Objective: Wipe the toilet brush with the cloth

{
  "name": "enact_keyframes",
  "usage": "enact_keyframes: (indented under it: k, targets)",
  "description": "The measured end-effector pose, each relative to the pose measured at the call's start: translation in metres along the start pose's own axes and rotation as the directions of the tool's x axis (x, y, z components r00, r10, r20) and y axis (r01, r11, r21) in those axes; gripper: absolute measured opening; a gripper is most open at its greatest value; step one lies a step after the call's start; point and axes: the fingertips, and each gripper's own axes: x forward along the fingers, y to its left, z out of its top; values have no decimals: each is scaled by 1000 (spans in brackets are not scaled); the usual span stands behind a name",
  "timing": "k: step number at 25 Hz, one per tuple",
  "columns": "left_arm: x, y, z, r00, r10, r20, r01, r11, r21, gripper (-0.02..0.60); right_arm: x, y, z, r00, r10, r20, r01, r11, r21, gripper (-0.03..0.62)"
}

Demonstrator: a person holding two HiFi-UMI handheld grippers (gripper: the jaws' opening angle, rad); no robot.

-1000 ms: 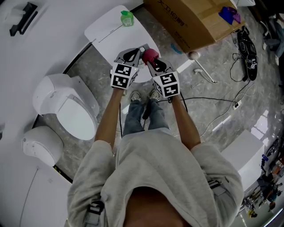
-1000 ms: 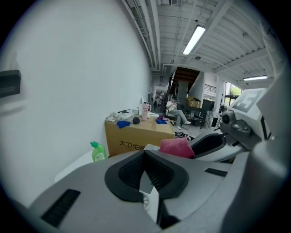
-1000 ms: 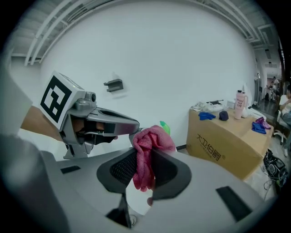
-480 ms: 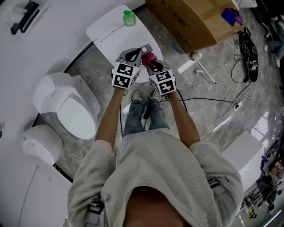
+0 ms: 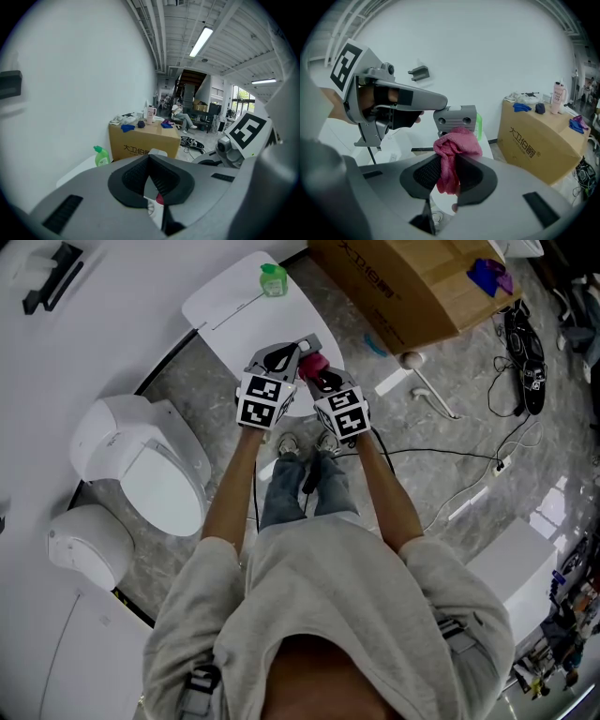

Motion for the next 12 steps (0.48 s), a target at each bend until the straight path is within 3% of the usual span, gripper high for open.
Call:
enact_keyframes:
  k: [7, 12]
  targets:
    - [0, -1, -1, 1000, 7, 4, -7, 1000, 7, 18, -16, 0, 2, 1000, -8, 21, 8, 1000, -13, 100]
    - [-3, -3, -3, 1000, 11, 22, -12, 1000, 3, 18, -38, -9, 8, 996, -45, 80, 42, 998, 44, 100]
